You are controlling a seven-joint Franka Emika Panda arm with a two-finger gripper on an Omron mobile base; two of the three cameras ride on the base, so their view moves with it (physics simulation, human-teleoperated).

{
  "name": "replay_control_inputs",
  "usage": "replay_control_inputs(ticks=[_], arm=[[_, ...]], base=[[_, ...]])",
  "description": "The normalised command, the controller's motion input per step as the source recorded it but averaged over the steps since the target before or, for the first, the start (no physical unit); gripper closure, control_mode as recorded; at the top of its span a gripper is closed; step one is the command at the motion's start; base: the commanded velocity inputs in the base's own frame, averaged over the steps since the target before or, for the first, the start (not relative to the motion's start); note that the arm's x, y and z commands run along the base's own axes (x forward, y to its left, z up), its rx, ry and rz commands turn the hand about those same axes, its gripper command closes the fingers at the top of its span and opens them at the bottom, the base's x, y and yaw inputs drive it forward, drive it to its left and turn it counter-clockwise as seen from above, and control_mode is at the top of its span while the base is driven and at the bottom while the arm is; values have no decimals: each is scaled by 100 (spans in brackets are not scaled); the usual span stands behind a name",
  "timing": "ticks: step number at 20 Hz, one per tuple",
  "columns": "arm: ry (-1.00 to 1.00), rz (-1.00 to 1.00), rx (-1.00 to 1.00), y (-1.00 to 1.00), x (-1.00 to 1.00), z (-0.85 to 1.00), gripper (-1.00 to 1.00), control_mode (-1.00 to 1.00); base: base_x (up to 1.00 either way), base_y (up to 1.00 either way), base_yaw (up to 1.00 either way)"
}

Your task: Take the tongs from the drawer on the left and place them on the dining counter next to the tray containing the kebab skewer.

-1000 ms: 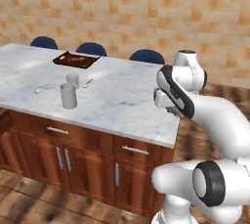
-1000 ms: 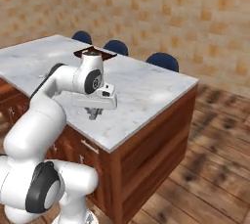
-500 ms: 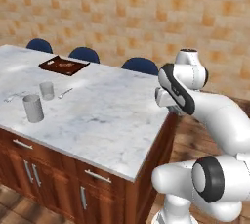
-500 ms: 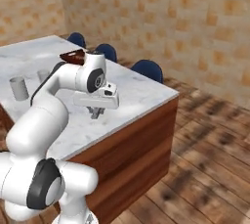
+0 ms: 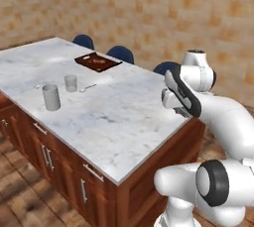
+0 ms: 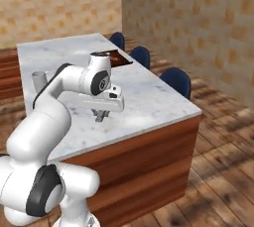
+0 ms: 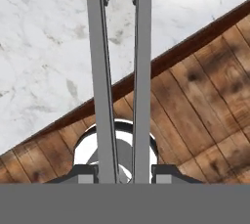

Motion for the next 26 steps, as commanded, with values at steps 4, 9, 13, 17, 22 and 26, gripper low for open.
replay_control_inputs(ticks=[4,9,13,17,22,26], arm=[[0,0,0,0,0,0,100,100],[0,0,0,0,0,0,100,100],[0,0,0,0,0,0,100,100],[0,0,0,0,0,0,100,100],[0,0,0,0,0,0,100,100],[0,0,0,0,0,0,100,100]], base=[[37,-100,28],[13,-100,18],[0,-100,2],[0,-100,33],[0,-100,48],[-2,-100,45]])
